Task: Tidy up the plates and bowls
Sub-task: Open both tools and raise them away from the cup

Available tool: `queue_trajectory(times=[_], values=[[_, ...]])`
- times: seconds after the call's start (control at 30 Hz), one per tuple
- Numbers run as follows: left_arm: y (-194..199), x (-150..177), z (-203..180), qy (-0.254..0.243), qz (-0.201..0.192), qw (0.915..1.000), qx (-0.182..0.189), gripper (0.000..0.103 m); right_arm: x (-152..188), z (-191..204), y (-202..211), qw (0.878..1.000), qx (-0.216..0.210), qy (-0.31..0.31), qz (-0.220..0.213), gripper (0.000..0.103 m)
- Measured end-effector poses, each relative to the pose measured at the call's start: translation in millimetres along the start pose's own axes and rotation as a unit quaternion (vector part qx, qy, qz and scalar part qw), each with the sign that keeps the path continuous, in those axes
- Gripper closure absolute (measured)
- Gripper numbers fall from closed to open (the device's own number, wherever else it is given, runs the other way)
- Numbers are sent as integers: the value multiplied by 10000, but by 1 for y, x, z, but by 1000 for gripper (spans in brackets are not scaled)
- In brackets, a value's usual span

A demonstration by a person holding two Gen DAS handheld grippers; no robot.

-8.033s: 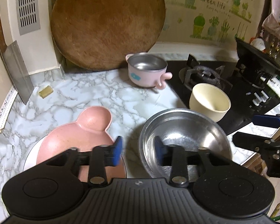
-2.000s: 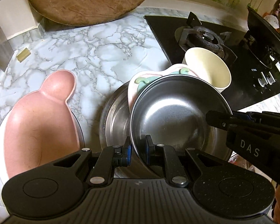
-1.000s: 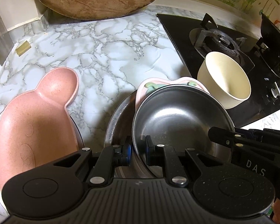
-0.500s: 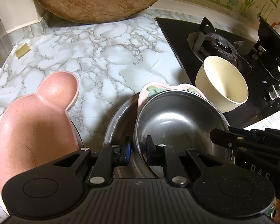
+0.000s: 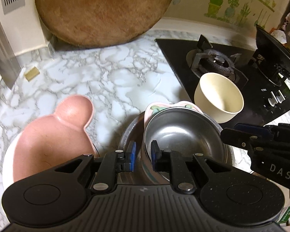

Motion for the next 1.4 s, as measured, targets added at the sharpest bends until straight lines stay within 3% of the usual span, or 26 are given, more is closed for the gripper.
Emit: queue_trajectory(times=[0.07,0.13,0.17,0.23,0.33,0.4,0.43,0.73,0.87,1.13,1.4], values=[[7,-1,0,-38,-91,10000,12,79,-2,3,6,10000,-33,42,-79,66],[16,-2,1,-75,-222,9997,54,63,-4,5,14,9998,-55,66,-179,44],[20,-3,0,-95,-310,9994,84,53,-6,7,17,9997,-69,85,-225,40],[27,-5,0,-164,-432,9989,119,49,-9,9,24,9994,-51,126,-315,25],[36,-9,-3,-236,-545,9981,179,44,-14,13,35,9985,-8,278,-476,18],[43,-12,-4,-287,-660,9972,227,30,-18,13,41,9980,20,316,-552,12],[46,-15,-5,-311,-745,9964,249,28,-21,12,45,9977,25,315,-593,8],[61,-39,-26,-531,-1237,9894,537,21,-36,-7,69,9952,278,362,-867,1],[55,-52,-41,-644,-1299,9876,596,11,-40,-26,74,9937,530,318,-932,1],[25,-75,-78,-773,-968,9887,849,11,-41,-73,71,9920,903,-7,-883,1],[-33,-94,-100,-783,-513,9933,673,11,-34,-118,44,9906,1138,-405,-643,1]])
Point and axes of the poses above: each gripper's, at about its wrist camera, not at the fingertips, and y roughly against the way its jaws point, z to its left, x to its underside, the point moved 6 cm from there along -y, roughly the way its jaws point, and after that the axes turned 7 degrees about -z, right-handed, at the moved point
